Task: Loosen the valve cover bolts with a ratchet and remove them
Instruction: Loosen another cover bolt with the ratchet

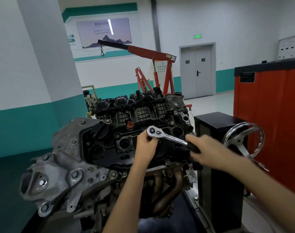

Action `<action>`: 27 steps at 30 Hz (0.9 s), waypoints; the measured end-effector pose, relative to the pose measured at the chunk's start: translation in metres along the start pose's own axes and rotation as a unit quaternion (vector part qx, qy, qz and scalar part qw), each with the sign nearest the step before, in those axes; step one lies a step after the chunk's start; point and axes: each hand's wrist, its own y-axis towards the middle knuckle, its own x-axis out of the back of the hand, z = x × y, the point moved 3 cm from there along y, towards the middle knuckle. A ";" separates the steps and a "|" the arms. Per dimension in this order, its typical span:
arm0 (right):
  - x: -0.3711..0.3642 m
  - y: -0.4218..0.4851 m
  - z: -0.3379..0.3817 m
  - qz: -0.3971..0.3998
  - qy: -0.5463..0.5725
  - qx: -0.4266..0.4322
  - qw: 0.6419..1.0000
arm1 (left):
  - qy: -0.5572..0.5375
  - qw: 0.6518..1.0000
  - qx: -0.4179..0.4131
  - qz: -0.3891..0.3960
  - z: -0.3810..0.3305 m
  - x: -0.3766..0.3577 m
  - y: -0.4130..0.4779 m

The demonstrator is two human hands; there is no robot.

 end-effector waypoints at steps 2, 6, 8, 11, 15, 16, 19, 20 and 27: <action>-0.038 -0.024 0.022 -0.030 0.151 -0.057 0.986 | -0.014 1.000 0.006 -0.019 0.001 -0.003 0.000; -0.104 -0.034 0.087 -0.112 0.352 -0.146 0.918 | -0.028 0.999 0.009 -0.020 0.002 -0.006 0.000; -0.120 -0.030 0.106 -0.117 0.405 -0.170 0.891 | -0.028 0.999 0.019 -0.003 0.003 -0.005 0.000; -0.110 -0.029 0.092 -0.091 0.372 -0.151 0.911 | -0.004 1.000 0.026 0.010 0.002 -0.001 0.006; -0.050 -0.024 0.024 -0.001 0.210 -0.055 0.976 | 0.052 0.996 0.003 0.075 -0.006 -0.002 0.016; -0.028 -0.017 0.008 0.022 0.153 -0.030 0.987 | 0.062 0.994 -0.001 0.085 -0.009 -0.003 0.016; 0.023 0.012 -0.010 0.059 -0.018 0.034 0.998 | 0.055 0.996 -0.010 0.064 -0.011 -0.001 0.014; 0.028 0.019 -0.008 0.051 -0.052 0.050 0.996 | 0.037 0.998 -0.006 0.045 -0.008 0.001 0.012; -0.063 -0.038 0.059 -0.076 0.238 -0.097 0.963 | -0.023 0.999 0.029 -0.006 0.004 0.000 0.001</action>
